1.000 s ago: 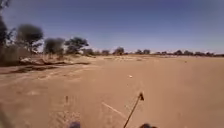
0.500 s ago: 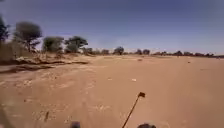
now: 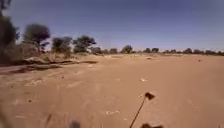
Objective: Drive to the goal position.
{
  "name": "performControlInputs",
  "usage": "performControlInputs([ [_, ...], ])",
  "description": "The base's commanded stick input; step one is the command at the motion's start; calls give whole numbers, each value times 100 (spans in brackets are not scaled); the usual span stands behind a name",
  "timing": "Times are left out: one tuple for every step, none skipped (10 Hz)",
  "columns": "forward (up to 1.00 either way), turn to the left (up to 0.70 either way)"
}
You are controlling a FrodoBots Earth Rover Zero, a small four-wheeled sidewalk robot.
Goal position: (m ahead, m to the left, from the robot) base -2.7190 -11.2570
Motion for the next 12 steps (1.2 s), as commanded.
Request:
performControlInputs([
  [0,-45],
  [0,-45],
  [0,-45],
  [0,-45],
  [0,-45],
  [0,-45],
  [0,-45],
  [0,-45],
  [0,-45],
  [0,-45],
  [0,-45],
  [0,-45],
])
